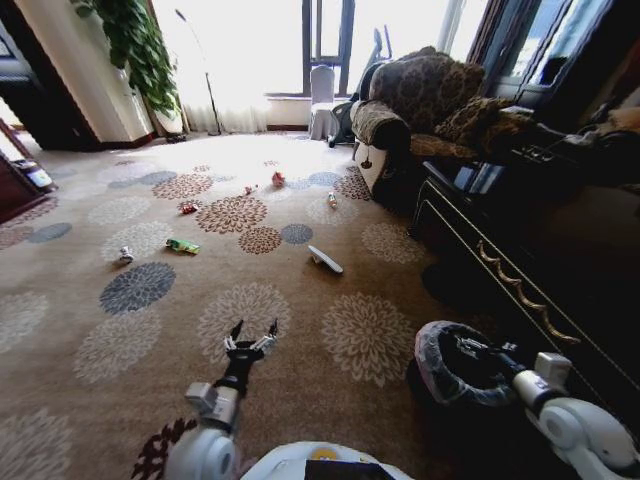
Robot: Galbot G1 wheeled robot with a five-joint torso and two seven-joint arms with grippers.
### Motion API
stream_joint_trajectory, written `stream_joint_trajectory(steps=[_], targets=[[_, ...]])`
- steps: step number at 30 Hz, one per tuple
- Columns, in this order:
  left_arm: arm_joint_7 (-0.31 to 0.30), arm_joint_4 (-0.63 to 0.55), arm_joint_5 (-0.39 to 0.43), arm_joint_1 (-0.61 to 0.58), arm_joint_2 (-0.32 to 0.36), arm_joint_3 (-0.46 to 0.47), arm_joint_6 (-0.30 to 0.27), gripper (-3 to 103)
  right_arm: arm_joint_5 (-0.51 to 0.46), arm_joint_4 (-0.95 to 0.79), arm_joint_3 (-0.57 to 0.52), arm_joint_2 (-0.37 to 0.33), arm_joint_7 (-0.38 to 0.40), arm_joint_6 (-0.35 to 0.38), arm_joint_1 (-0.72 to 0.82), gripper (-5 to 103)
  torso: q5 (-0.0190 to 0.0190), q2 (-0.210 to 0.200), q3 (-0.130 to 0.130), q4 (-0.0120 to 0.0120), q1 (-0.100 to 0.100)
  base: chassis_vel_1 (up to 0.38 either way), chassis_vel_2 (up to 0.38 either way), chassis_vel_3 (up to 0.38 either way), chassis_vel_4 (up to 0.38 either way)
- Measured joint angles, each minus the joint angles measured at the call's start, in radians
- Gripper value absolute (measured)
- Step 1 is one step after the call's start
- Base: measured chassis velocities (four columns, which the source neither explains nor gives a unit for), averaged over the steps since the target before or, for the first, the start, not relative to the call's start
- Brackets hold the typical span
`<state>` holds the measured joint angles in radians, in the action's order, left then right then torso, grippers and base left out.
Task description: Pick up the trash from the ground and place it into the trash bin.
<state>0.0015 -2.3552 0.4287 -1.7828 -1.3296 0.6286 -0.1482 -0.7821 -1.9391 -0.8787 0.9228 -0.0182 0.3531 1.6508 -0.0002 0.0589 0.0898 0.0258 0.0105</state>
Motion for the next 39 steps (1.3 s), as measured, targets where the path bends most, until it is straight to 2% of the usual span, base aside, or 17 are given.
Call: stream_joint_trajectory(steps=[3,9,13,18,29,39], targets=[[-0.005,-0.013,0.007,-0.014,0.039,0.026,-0.024,100,0.012,0.060,0.020,0.004,0.000,-0.017,-0.054,100,0.0002,0.000,0.000,0.0003,0.000,0.000,0.000,0.000,0.000],[0.000,-0.015,-0.024,-0.030,0.034,0.001,-0.024,100,0.032,0.098,0.019,-0.004,0.000,-0.016,-0.072,100,0.0003,0.000,0.000,0.0001,0.000,0.000,0.000,0.000,0.000],[0.004,0.009,-0.043,-0.025,0.018,-0.028,-0.004,100,0.043,0.091,-0.002,-0.026,0.000,-0.007,-0.020,100,0.0002,0.000,0.000,0.0000,0.000,0.000,0.000,0.000,0.000],[-0.004,0.016,-0.023,-0.010,0.016,-0.022,0.008,100,0.037,0.113,-0.012,-0.064,0.000,-0.007,0.041,100,0.0002,0.000,0.000,-0.0003,0.000,0.000,0.000,0.000,0.000],[-0.016,0.021,0.019,0.010,-0.002,-0.018,-0.005,100,0.049,0.251,0.017,-0.162,0.000,0.004,-0.023,100,0.0004,0.000,0.000,0.0003,0.000,0.000,0.000,0.000,0.000],[-0.020,0.047,0.021,0.023,-0.007,-0.030,-0.012,100,0.040,0.304,0.037,-0.208,0.000,0.023,-0.014,100,0.0001,0.000,0.000,0.0000,0.000,0.000,0.000,0.000,0.000]])
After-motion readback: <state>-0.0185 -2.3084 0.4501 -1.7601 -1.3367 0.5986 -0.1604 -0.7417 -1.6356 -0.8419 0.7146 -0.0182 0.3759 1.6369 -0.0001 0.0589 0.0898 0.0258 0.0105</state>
